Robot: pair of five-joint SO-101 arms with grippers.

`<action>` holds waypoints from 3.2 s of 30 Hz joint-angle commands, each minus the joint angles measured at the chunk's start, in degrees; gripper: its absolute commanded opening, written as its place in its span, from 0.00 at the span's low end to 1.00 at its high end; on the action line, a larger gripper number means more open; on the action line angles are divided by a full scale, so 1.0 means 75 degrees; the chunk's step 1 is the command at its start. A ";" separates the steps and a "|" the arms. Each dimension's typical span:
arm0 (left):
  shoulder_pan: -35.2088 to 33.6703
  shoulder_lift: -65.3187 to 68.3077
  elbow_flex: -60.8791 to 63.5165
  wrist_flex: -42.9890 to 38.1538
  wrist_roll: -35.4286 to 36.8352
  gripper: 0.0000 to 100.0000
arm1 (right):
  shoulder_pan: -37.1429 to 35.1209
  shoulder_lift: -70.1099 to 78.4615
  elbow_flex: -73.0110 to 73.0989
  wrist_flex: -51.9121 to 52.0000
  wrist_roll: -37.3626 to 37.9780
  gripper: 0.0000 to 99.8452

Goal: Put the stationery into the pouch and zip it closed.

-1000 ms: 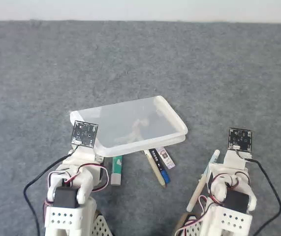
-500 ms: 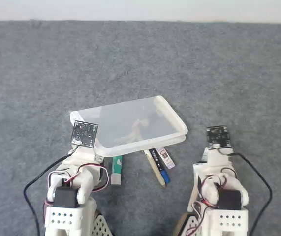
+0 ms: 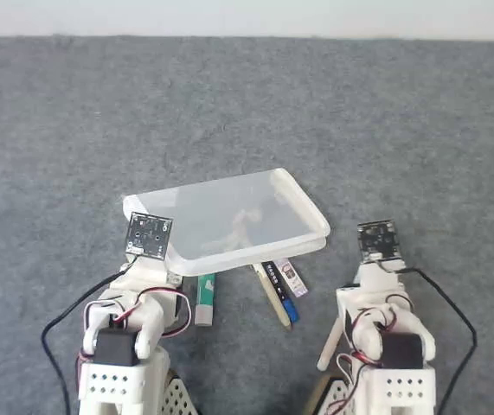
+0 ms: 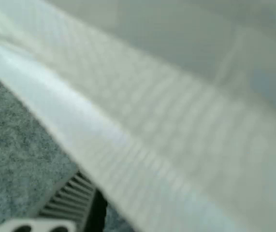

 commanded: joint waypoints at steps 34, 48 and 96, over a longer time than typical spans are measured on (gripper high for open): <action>0.0047 -0.0082 -0.0088 0.0035 -0.0012 0.01 | -0.1705 0.3241 -0.6084 0.0358 -0.2145 0.01; -0.0023 -0.0082 -0.0440 0.0047 -0.0047 0.01 | -0.1788 0.7824 -0.8498 -0.0533 -0.3095 0.01; -0.3575 -0.0023 -0.3030 0.0117 -0.0434 0.34 | -0.2409 1.3392 -1.1018 -0.1940 -0.3610 0.07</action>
